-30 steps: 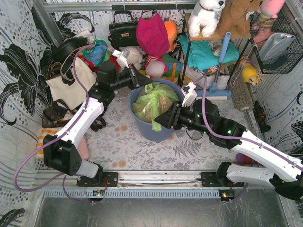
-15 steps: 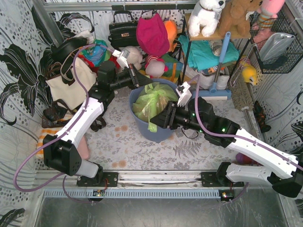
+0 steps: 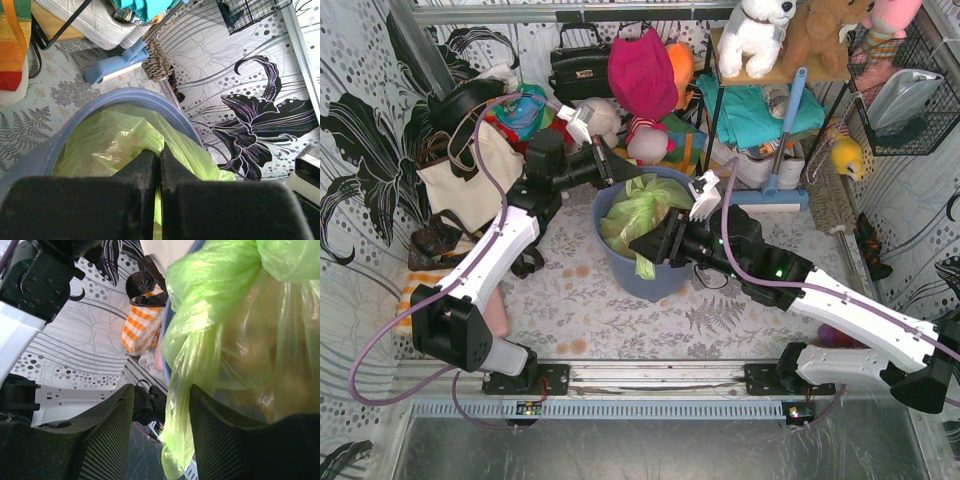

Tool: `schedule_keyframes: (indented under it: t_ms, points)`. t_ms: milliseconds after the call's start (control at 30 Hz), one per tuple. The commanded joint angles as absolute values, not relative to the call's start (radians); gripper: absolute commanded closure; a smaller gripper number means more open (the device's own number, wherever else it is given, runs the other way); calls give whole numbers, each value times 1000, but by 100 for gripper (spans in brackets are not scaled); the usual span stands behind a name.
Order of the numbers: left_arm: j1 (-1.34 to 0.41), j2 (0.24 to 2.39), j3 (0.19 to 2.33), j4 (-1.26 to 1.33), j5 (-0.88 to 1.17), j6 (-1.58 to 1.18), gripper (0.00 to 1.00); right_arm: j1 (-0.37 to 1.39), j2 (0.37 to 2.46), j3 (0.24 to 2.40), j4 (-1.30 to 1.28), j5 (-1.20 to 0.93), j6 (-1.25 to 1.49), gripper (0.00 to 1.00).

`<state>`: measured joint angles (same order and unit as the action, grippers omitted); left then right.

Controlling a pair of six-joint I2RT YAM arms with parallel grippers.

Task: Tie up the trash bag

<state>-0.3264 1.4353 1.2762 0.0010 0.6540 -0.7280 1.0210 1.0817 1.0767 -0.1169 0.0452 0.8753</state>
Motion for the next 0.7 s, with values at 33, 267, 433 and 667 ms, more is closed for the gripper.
schedule_keyframes:
  t_ms: [33, 267, 433, 667]
  points:
    - [-319, 1425, 1270, 46, 658, -724, 90, 1018, 1105, 1067, 15, 53, 877, 54]
    - [-320, 1424, 1264, 53, 660, -728, 90, 1015, 1116, 1015, 140, -77, 893, 61]
    - [-319, 1425, 1263, 56, 664, -727, 90, 1013, 1133, 989, 93, -134, 923, 59]
    - [-319, 1428, 1259, 61, 665, -730, 90, 1011, 1122, 927, 178, -226, 930, 58]
